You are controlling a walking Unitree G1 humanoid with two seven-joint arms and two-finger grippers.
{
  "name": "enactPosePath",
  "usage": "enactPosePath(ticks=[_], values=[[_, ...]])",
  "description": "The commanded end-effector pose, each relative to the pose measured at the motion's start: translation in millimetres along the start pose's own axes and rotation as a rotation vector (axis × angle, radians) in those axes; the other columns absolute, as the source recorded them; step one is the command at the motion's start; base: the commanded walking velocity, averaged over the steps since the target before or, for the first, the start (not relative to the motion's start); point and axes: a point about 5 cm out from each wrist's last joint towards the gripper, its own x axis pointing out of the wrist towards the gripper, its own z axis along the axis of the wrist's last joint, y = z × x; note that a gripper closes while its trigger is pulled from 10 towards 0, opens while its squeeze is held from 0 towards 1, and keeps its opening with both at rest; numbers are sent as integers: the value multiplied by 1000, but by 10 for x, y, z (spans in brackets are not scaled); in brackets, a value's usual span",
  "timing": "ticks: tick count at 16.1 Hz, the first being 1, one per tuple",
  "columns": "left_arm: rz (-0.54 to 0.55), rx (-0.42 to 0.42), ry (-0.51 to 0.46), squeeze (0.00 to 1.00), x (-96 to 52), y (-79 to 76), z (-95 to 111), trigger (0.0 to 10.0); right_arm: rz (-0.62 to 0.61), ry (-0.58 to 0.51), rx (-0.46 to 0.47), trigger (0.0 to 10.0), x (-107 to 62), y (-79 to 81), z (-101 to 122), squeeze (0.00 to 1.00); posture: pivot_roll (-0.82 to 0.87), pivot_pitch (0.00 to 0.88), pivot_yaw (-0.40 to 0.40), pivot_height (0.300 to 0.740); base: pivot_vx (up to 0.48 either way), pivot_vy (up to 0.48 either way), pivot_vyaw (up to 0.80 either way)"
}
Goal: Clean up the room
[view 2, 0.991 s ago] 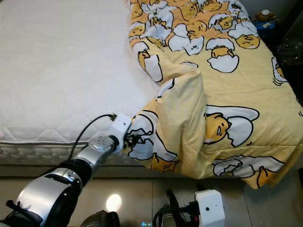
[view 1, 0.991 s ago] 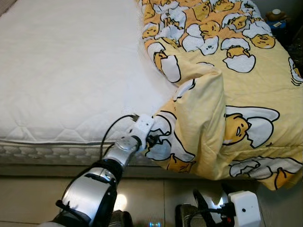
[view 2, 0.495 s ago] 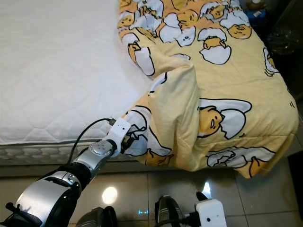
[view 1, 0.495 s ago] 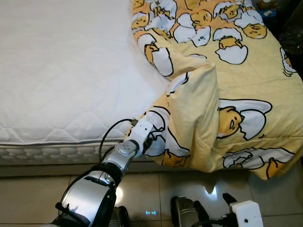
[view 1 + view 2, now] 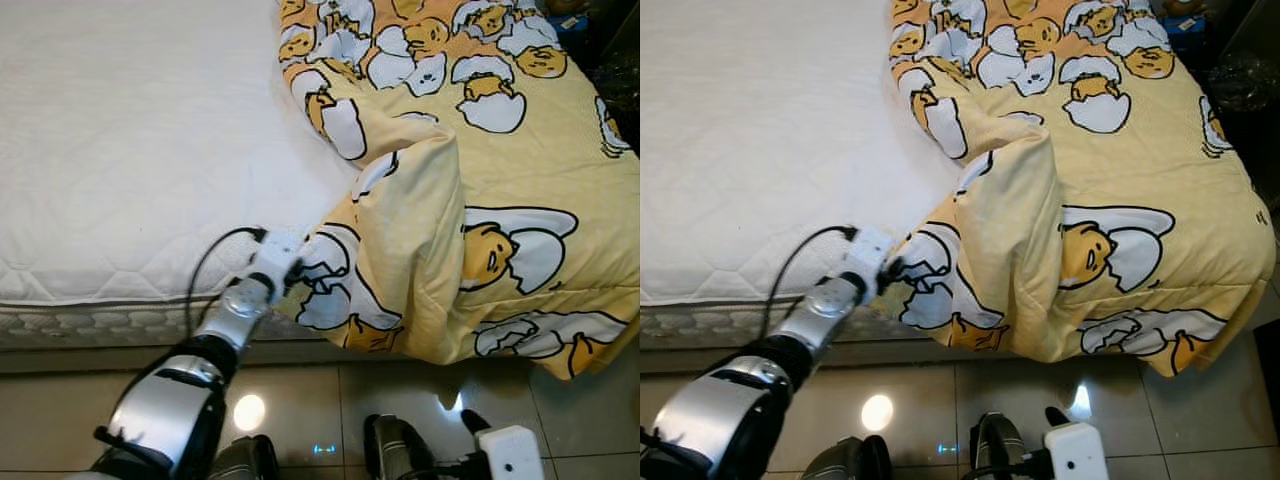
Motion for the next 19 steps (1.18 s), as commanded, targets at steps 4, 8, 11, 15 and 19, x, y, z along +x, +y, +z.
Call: enactPosePath(ticks=[4, 8, 11, 15, 19], values=[[-12, -61, 92, 1000, -10, 18, -111, 10000, -1, 8, 1, 10000, 23, -40, -25, 0, -356, 166, 43, 714, 0, 0, 0], [-50, -77, 79, 1000, 32, -79, 1, 10000, 51, -4, -5, 10000, 8, 42, 20, 0, -373, 172, 40, 714, 0, 0, 0], [-70, -53, 79, 1000, 52, -142, 58, 10000, 54, 3, -5, 10000, -5, 46, 17, 0, -383, 179, 42, 714, 0, 0, 0], [-112, -18, 145, 0, 27, -269, -65, 10000, 61, 5, -4, 10000, -7, 60, 17, 0, -382, 184, 38, 714, 0, 0, 0], [-104, 29, 179, 0, 11, -314, -131, 10000, 69, 6, -5, 10000, -14, 72, 26, 0, -391, 187, 35, 714, 0, 0, 0]])
